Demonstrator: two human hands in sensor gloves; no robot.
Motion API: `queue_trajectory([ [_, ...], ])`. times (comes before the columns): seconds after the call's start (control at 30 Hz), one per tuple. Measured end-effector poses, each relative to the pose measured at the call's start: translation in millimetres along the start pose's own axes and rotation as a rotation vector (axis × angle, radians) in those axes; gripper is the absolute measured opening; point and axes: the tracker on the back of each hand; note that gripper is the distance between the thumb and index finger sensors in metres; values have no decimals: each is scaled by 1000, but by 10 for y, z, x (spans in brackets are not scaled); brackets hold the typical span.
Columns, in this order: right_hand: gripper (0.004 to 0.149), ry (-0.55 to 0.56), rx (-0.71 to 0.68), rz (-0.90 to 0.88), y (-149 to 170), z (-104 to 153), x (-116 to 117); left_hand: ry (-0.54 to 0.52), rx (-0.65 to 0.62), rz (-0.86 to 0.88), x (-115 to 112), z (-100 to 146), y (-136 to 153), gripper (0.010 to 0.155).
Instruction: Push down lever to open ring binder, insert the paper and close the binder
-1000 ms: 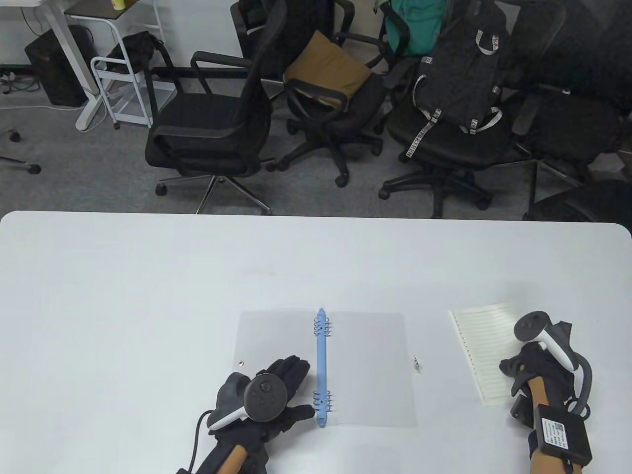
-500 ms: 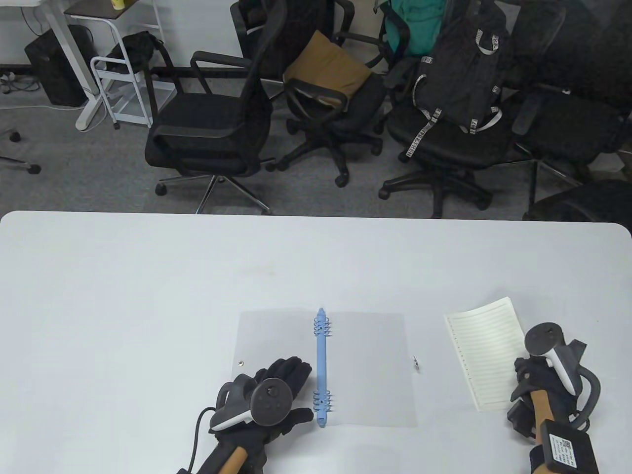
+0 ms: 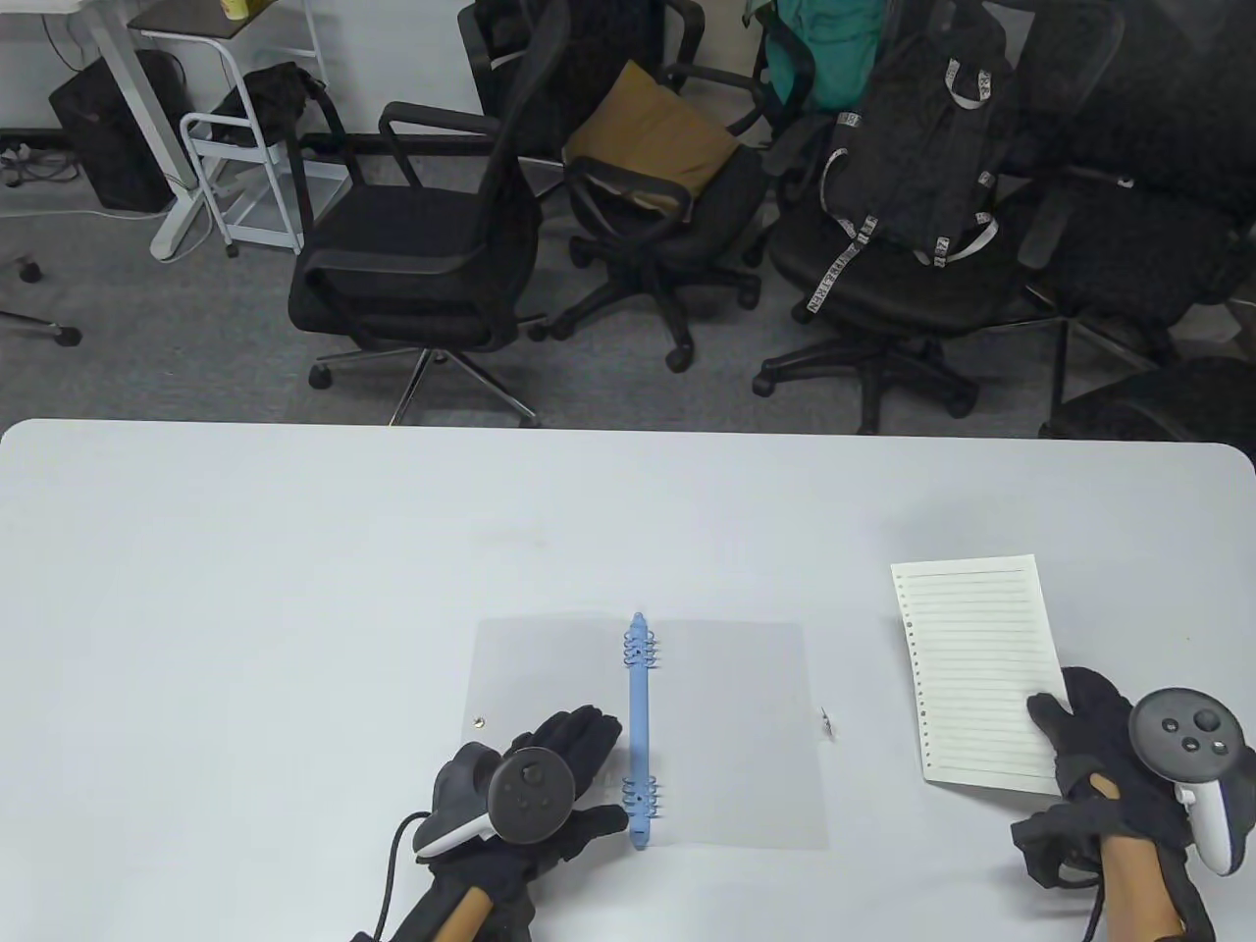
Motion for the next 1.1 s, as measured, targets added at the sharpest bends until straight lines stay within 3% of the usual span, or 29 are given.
queue_trajectory([
  [0.17,38,-43,-241,-176,-372,238,114,-116,-43,132,142,13,-75,87],
  [0.3,38,-156,-373,-378,-648,404,398,-236,-79,365,323,11,-169,96],
  [0.5,38,-315,-464,-498,-859,585,810,-250,-160,691,397,-99,-219,97],
  [0.67,38,-346,-496,-527,-832,693,1043,-288,-183,786,245,-136,-189,75],
  [0.83,38,-391,-511,-532,-776,750,1158,-339,-200,839,201,-148,-154,42],
  [0.9,38,-392,-524,-499,-771,758,1159,-344,-213,802,202,-131,-157,39],
  [0.97,40,-475,-531,-475,-767,737,1145,-339,-240,759,220,-104,-162,39],
  [1.1,74,-757,-542,-515,-812,593,1133,-303,-278,709,297,-53,-210,39],
])
Point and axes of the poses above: the tracker on the back of each hand, its own y axis roughly to the little-finger side, its own z axis roughly from the fingertips to the wrist, x = y × z, and after that the axes turned 5 degrees about -z, right-handed
